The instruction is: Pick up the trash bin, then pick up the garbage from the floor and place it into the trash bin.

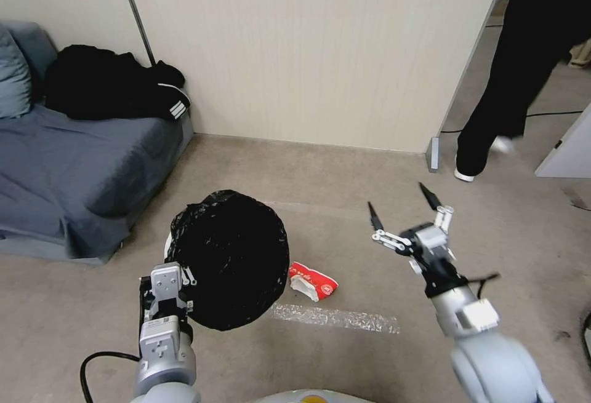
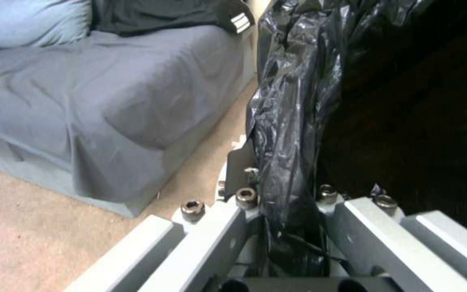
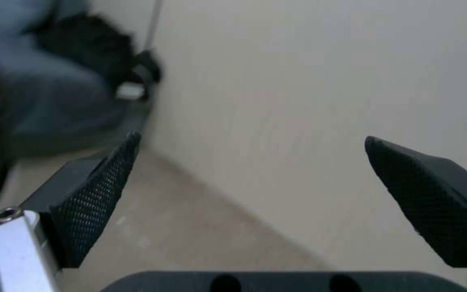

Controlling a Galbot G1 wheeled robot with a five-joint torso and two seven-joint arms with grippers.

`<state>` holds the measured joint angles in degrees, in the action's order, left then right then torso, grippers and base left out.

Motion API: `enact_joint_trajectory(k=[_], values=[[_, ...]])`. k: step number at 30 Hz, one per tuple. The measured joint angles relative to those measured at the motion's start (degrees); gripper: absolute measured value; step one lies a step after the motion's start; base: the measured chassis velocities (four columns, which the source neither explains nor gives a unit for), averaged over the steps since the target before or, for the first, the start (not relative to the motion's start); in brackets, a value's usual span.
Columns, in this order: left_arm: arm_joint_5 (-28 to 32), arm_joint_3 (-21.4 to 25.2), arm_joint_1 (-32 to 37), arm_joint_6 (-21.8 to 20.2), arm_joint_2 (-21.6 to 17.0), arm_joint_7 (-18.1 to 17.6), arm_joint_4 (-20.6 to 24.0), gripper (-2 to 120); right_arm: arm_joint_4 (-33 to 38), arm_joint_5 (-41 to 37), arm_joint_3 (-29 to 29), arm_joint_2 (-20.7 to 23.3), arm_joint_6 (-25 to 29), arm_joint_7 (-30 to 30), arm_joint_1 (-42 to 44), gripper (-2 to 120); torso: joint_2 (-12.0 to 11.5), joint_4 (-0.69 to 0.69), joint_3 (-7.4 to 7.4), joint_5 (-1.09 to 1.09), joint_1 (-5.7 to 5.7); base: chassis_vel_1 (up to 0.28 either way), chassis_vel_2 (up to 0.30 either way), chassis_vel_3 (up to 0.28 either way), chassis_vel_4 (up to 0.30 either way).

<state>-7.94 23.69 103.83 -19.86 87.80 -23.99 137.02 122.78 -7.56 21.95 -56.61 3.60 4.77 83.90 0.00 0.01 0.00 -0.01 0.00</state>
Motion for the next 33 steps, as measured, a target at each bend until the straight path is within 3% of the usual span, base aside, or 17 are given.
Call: enact_joint_trajectory(k=[1, 2, 6, 7, 10, 11, 14, 15, 18, 19, 22, 28, 33], values=[[0.0, 0.1, -0.5, -0.1, 0.1, 0.0, -0.3, 1, -0.6, -1.9, -2.5, 3.0, -2.3, 0.7, -2.1, 100, 0.0, -0.02, 0.0, 0.02, 0.0, 0.0, 0.0, 0.0, 0.0], [0.0, 0.1, -0.5, -0.1, 0.1, 0.0, -0.3, 1, -0.6, -1.9, -2.5, 3.0, -2.3, 0.7, -2.1, 100, 0.0, -0.02, 0.0, 0.02, 0.0, 0.0, 0.0, 0.0, 0.0], [0.0, 0.0, -1.6, -0.1, 1.1, 0.0, -1.8, 1, -4.9, -6.5, -15.0, 10.0, -9.0, 3.8, -13.6, 100, 0.0, -0.02, 0.0, 0.02, 0.0, 0.0, 0.0, 0.0, 0.0], [0.0, 0.0, -1.6, -0.1, 1.1, 0.0, -1.8, 1, -4.9, -6.5, -15.0, 10.0, -9.0, 3.8, -13.6, 100, 0.0, -0.02, 0.0, 0.02, 0.0, 0.0, 0.0, 0.0, 0.0], [-0.1, -0.2, -2.5, 0.0, 1.7, 0.0, -2.6, 1, -9.7, -8.1, -25.4, 10.7, -12.3, 5.3, -23.2, 100, 0.0, -0.02, 0.0, 0.01, 0.0, 0.0, 0.0, 0.0, 0.0], [-0.1, -0.2, -2.5, 0.0, 1.7, 0.0, -2.6, 1, -9.7, -8.1, -25.4, 10.7, -12.3, 5.3, -23.2, 100, 0.0, -0.02, 0.0, 0.01, 0.0, 0.0, 0.0, 0.0, 0.0], [-0.1, 0.1, -3.2, 0.0, 2.7, 0.1, -2.7, 1, -14.0, -11.7, -38.8, 10.8, -16.4, 5.8, -32.9, 100, 0.0, -0.03, 0.0, 0.01, 0.0, 0.0, 0.0, 0.0, 0.0], [-0.1, 0.1, -3.2, 0.0, 2.7, 0.1, -2.7, 1, -14.0, -11.7, -38.8, 10.8, -16.4, 5.8, -32.9, 100, 0.0, -0.03, 0.0, 0.01, 0.0, 0.0, 0.0, 0.0, 0.0], [0.8, 0.2, -3.1, 0.0, 3.2, 0.1, -2.8, 1, -18.2, -14.7, -49.4, 9.5, -18.2, 6.4, -42.8, 100, 0.0, -0.01, 0.0, -0.01, 0.0, 0.0, 0.0, 0.0, 0.0], [0.8, 0.2, -3.1, 0.0, 3.2, 0.1, -2.8, 1, -18.2, -14.7, -49.4, 9.5, -18.2, 6.4, -42.8, 100, 0.0, -0.01, 0.0, -0.01, 0.0, 0.0, 0.0, 0.0, 0.0], [1.1, 0.3, -3.0, 0.0, 3.5, 0.1, -2.8, 1, -22.8, -15.4, -57.6, 7.6, -18.7, 9.3, -49.1, 100, 0.0, 0.0, 0.0, 0.0, 0.01, 0.0, 0.0, 0.0, 0.0], [1.5, 0.4, -3.0, -0.1, 3.8, 0.2, -2.4, 1, -29.1, -13.8, -61.7, 4.6, -19.3, 13.0, -50.8, 100, 0.0, -0.02, 0.0, 0.01, 0.0, 0.0, 0.0, 0.0, 0.0], [2.8, 1.5, -2.7, -0.2, 3.3, 0.1, -1.9, 1, -36.0, -11.2, -61.0, 2.3, -17.6, 15.0, -49.9, 100, 0.0, -0.01, 0.0, 0.01, 0.01, 0.0, 0.0, 0.0, 0.0]])
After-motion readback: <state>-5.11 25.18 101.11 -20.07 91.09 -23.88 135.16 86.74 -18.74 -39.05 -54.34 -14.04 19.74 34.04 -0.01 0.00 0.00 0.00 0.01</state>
